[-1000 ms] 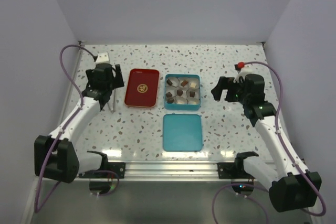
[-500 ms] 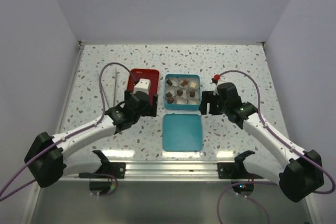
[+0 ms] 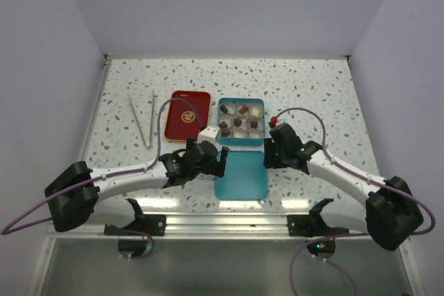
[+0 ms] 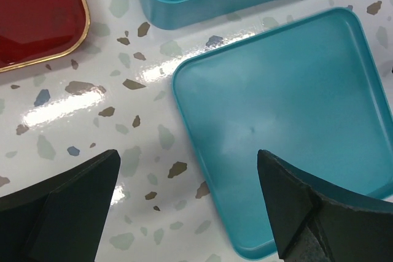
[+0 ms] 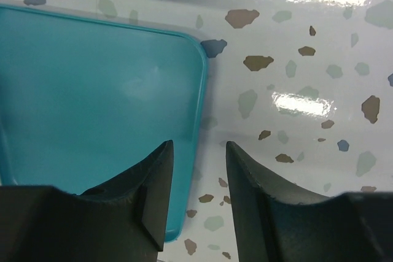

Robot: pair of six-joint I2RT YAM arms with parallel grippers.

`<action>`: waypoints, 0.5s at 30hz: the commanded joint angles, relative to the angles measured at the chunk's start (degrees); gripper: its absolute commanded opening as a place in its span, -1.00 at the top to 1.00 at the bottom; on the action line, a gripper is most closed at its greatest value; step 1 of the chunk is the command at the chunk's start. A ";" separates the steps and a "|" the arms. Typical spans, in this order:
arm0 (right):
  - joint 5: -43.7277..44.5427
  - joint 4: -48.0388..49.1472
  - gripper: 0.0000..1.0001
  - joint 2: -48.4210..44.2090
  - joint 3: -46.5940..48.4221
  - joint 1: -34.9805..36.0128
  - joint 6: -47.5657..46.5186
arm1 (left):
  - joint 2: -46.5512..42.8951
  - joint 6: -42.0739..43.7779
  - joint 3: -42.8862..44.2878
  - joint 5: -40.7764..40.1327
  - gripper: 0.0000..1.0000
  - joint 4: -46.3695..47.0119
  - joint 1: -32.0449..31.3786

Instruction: Pack the chocolate

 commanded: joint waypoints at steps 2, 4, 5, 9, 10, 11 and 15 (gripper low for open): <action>1.01 2.22 0.22 1.62 -1.46 0.72 3.04 | 0.58 -2.83 -1.26 1.42 -1.00 5.61 -0.56; 0.92 3.36 0.23 2.93 -2.16 1.16 3.56 | 0.40 -2.92 -1.34 1.16 -1.00 5.43 -0.65; 0.92 3.63 0.24 3.38 -2.43 1.25 3.65 | 0.23 -3.10 -1.26 0.99 -1.00 5.08 -0.56; -1.10 6.79 0.27 4.70 -3.22 1.51 3.92 | -0.56 -2.75 -1.43 0.20 -1.00 4.20 -0.65; -1.10 7.84 0.27 4.87 -3.31 1.77 4.09 | -0.65 -2.66 -1.35 0.02 -1.00 3.94 -0.65; -1.02 8.11 0.28 5.48 -3.13 1.77 4.18 | -0.74 -2.57 -1.35 -0.24 -1.00 3.33 -0.65; 0.21 8.20 0.34 8.03 -2.17 1.95 4.01 | -1.26 -2.83 -1.52 -0.86 -1.00 2.27 -0.65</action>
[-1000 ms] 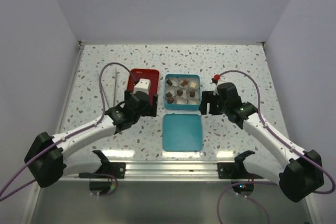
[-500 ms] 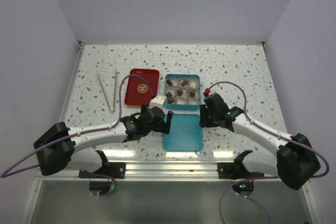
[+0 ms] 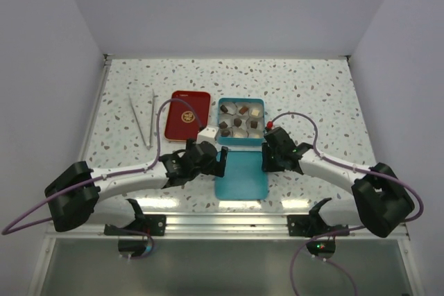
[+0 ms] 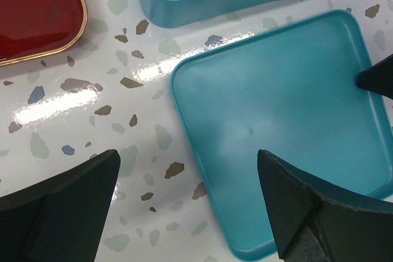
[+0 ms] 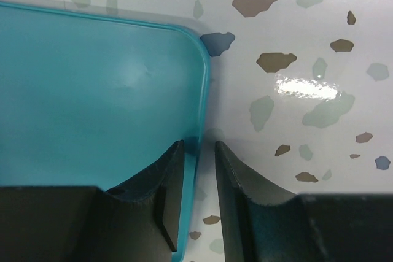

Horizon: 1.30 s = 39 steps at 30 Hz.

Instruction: Pack the chocolate

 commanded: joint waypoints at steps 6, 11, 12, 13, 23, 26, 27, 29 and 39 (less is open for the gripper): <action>3.02 1.86 0.45 4.25 1.18 0.68 1.63 | -3.35 -2.21 -1.42 -2.43 -1.00 -1.92 -0.39; 6.01 -0.51 0.53 3.55 1.27 0.77 1.89 | -6.07 -2.73 -2.47 -3.05 -1.00 -3.67 -0.39; 6.19 -0.86 0.54 3.46 1.27 0.77 1.98 | -6.34 -2.73 -2.47 -3.23 -1.00 -3.94 -0.39; 6.45 -1.04 0.54 3.28 1.09 0.77 2.07 | -6.60 -2.73 -2.47 -3.40 -1.00 -4.20 -0.39; 5.75 -1.21 1.00 5.48 1.36 0.68 2.59 | -8.54 -2.82 -2.29 -4.02 -1.00 -5.96 -0.39; 5.40 -1.04 1.00 5.83 1.88 0.77 2.42 | -9.06 -3.08 -2.65 -4.19 -1.00 -6.31 -0.39; 5.49 -1.04 1.00 5.48 1.97 0.77 2.42 | -9.15 -3.00 -2.65 -4.20 -1.00 -6.49 -0.39; 5.66 -1.39 1.00 4.08 1.88 0.77 2.50 | -9.59 -3.44 -2.47 -4.28 -1.00 -7.19 -0.39; 9.00 -12.36 1.00 -12.88 6.80 0.77 1.98 | -14.25 1.21 -4.14 0.89 -1.00 -0.96 -0.39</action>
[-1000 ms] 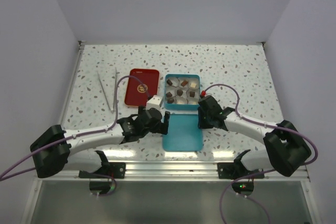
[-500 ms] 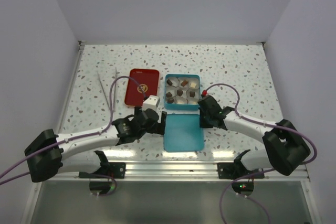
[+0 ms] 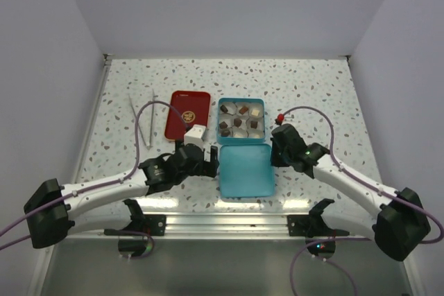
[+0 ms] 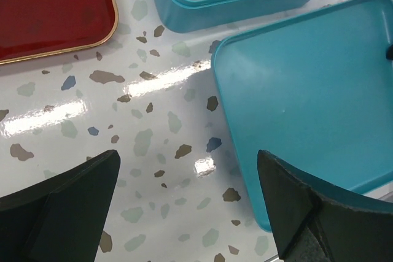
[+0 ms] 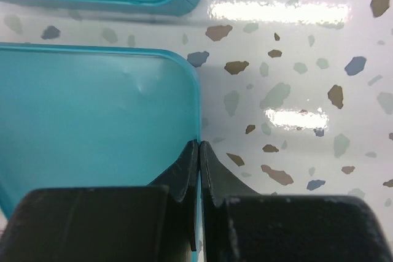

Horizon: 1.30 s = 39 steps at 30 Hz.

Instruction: Pack the chocolate

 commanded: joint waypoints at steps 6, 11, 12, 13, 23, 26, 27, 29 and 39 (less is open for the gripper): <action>1.24 -7.19 1.00 -6.24 7.81 0.12 0.10 | -2.10 5.60 -5.11 8.25 -1.00 13.77 -0.39; -0.87 -7.63 1.00 -7.12 10.00 0.12 -0.08 | -5.52 6.22 -9.25 10.44 -1.00 22.91 -0.21; -1.22 -7.54 1.00 -7.38 10.18 0.03 0.01 | -6.14 6.14 -9.95 10.80 -1.00 24.23 -0.12; -1.57 -7.54 1.00 -7.65 10.10 0.11 0.10 | -6.93 5.70 -11.35 11.24 -1.00 26.76 -0.12; -6.14 -4.91 1.00 -9.58 9.83 0.12 1.06 | -7.56 1.39 -18.48 23.54 -1.00 43.05 4.01; -7.11 -4.12 1.00 -10.72 10.09 0.11 1.07 | -6.32 1.57 -18.13 25.30 -1.00 43.83 4.80; -7.46 -3.76 1.00 -10.90 10.18 0.12 0.89 | -6.15 1.56 -18.39 26.70 -1.00 44.71 5.15; -7.38 -3.50 1.00 -11.16 10.10 0.12 0.80 | -5.36 1.30 -18.57 28.37 -0.93 47.35 5.33; -6.67 -1.56 1.00 -10.81 9.48 0.12 0.72 | -2.01 0.51 -19.10 38.58 0.12 54.65 5.50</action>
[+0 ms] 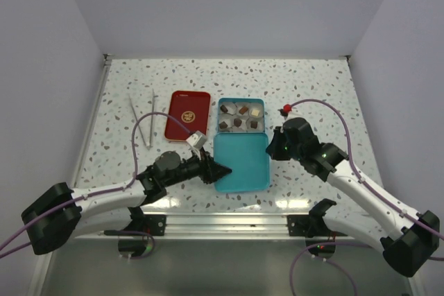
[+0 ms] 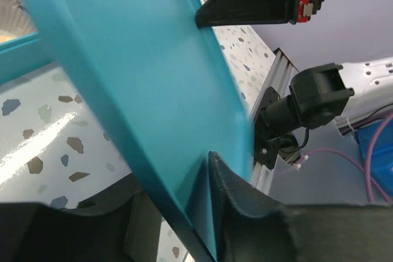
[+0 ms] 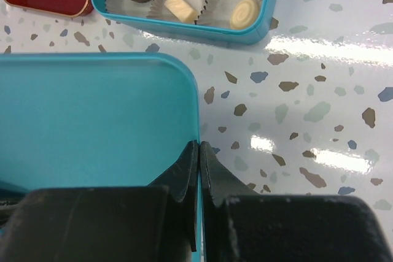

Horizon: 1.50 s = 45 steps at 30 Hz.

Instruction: Pack the chocolate

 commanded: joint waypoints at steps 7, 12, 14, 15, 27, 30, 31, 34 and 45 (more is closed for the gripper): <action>-0.35 2.72 1.00 0.71 3.85 0.12 -1.09 | -0.53 2.90 0.42 4.62 0.56 2.14 1.61; 1.74 -1.32 -0.14 0.63 7.44 0.12 -3.54 | 0.61 7.19 2.61 2.33 0.70 -0.85 3.72; 2.63 -3.94 -0.46 -0.07 8.94 0.12 -5.12 | 0.96 8.87 3.67 1.72 0.73 -1.64 5.30; 3.16 -4.83 -0.58 -0.25 10.43 0.12 -5.65 | 1.23 10.88 4.55 1.28 0.73 -1.82 5.75; 3.25 -15.91 -0.97 0.97 28.97 0.03 -6.54 | -3.51 36.37 12.47 -9.44 0.90 -9.39 6.37; 1.67 -20.20 -0.97 5.62 37.93 -0.93 -6.27 | -6.50 45.25 11.76 -10.41 0.91 -8.33 6.28; 0.10 -21.00 -0.97 7.03 42.65 -1.72 -6.36 | -7.90 47.10 11.68 -10.41 0.91 -8.24 6.28; -8.41 -22.94 -0.97 11.95 48.30 -9.15 -5.14 | -9.75 50.26 10.89 -11.99 0.91 -4.56 5.67; -49.64 -19.43 -0.97 20.57 49.29 -25.90 2.78 | -9.67 74.88 23.17 -17.63 0.92 -14.11 -3.04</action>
